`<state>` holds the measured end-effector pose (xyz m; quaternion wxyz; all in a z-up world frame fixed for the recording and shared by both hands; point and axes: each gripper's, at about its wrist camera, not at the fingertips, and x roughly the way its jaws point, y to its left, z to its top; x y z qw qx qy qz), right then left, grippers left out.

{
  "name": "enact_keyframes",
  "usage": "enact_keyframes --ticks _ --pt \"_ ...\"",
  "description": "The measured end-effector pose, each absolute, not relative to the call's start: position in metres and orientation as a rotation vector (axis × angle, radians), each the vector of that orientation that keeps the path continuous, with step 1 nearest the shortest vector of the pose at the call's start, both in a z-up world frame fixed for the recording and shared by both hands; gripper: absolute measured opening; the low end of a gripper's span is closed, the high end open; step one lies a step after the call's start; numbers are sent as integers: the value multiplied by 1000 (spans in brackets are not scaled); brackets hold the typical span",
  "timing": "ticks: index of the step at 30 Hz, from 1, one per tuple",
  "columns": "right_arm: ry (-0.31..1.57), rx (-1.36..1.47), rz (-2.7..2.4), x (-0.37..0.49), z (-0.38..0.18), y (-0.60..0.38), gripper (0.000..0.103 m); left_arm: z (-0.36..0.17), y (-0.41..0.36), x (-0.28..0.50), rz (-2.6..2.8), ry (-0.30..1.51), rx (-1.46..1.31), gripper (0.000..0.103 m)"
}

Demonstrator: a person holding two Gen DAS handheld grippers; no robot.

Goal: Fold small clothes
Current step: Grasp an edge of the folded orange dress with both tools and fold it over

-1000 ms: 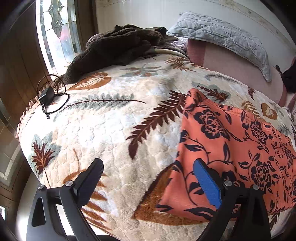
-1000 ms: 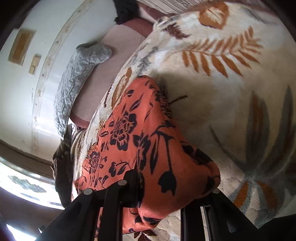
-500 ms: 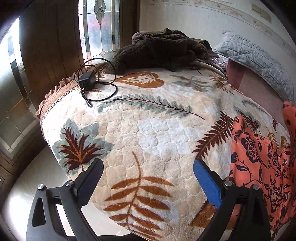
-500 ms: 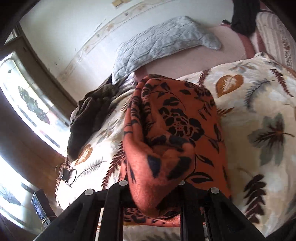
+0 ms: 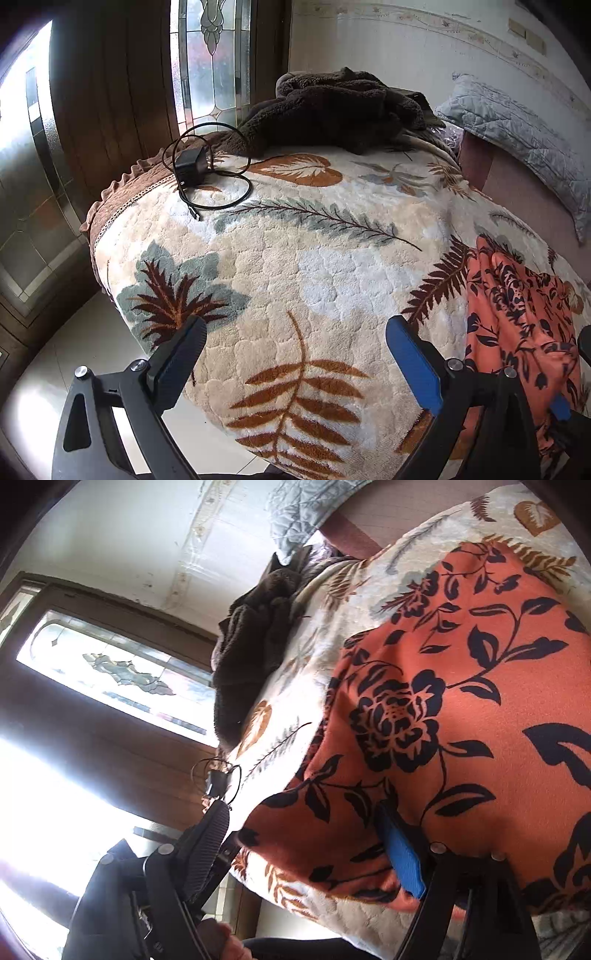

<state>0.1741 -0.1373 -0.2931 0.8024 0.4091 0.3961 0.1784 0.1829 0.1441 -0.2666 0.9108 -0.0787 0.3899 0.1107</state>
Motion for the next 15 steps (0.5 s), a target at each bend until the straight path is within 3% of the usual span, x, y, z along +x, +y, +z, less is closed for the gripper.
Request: enact_keyframes --ticks 5,10,14,15 --pt "783 766 370 144 -270 -164 80 -241 117 166 105 655 -128 98" --pt "734 646 210 117 -261 -205 55 -221 67 143 -86 509 -39 98" --pt "822 665 165 117 -289 -219 52 -237 29 153 -102 585 71 98" --pt "869 663 166 118 -301 -223 46 -250 21 163 -69 652 127 98"
